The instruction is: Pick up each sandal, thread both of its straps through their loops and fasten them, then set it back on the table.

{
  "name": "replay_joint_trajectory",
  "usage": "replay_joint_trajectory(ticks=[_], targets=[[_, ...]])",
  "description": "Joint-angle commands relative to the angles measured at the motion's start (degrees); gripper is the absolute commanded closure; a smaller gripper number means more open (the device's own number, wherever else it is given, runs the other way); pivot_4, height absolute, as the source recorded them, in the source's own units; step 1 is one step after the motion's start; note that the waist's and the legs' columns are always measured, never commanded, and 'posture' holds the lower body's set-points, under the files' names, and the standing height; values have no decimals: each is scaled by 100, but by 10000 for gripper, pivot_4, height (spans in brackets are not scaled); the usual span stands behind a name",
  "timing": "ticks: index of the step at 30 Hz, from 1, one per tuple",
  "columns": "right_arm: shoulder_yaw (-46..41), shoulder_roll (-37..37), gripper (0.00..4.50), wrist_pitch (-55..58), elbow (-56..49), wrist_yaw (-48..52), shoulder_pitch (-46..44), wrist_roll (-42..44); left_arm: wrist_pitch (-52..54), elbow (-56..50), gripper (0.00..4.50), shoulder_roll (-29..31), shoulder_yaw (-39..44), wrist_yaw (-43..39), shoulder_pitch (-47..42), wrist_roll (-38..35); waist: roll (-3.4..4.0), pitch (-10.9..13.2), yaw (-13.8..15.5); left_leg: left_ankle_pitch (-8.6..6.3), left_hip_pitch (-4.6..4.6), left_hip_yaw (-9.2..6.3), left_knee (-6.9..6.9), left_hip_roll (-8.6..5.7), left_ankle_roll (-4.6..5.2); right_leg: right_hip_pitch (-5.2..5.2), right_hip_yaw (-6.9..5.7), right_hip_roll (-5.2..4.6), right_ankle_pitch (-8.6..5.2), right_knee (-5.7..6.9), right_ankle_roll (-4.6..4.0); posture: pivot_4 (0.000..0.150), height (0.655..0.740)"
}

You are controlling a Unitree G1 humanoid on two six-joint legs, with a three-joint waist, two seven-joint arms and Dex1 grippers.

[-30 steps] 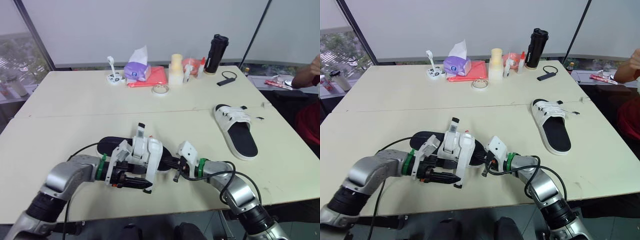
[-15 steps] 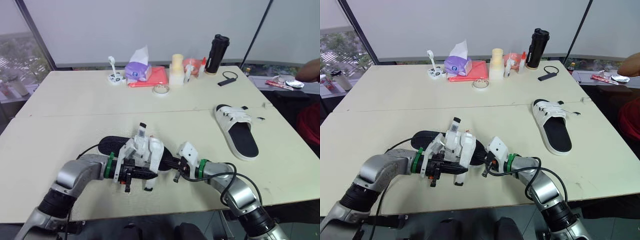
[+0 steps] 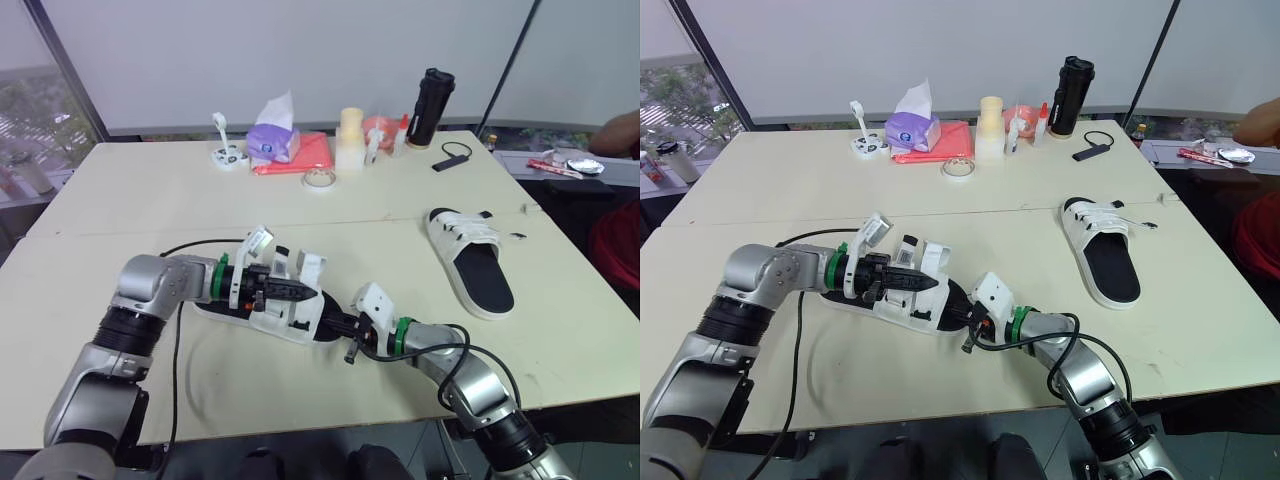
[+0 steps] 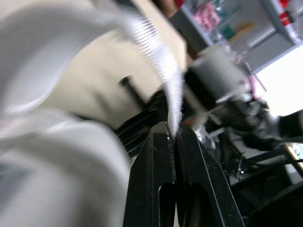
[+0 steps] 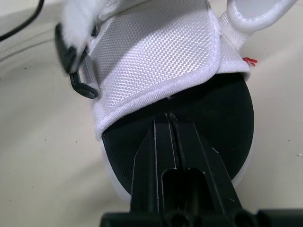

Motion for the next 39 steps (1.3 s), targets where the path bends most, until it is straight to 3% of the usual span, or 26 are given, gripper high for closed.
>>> replay_joint_trajectory(ticks=[1,11,32,39], targets=[[-2,-83,45000,209,431,-173,206,-273,-326,171,44596,3,-91,-289,-248,258,0,0,7,0,-1,0,0,0,0,0,0,0,0,0,0,1500,7400],[-12,-48,45000,240,376,-224,262,-275,-569,802,44596,-299,82,-476,-604,493,-1,-1,21,0,0,-1,3,0,0,3,-1,-1,0,0,0,1500,7400],[21,-25,45000,217,442,-227,235,-301,-181,526,44596,-198,-41,-940,-381,537,-1,-1,4,0,-1,-1,1,0,0,2,0,-1,0,0,0,1500,7400],[24,-24,45000,214,445,-230,244,-310,-1070,439,44596,59,-661,-1043,18,1302,0,-2,5,0,1,-1,-1,1,0,2,2,0,-1,0,-2,1500,7400]])
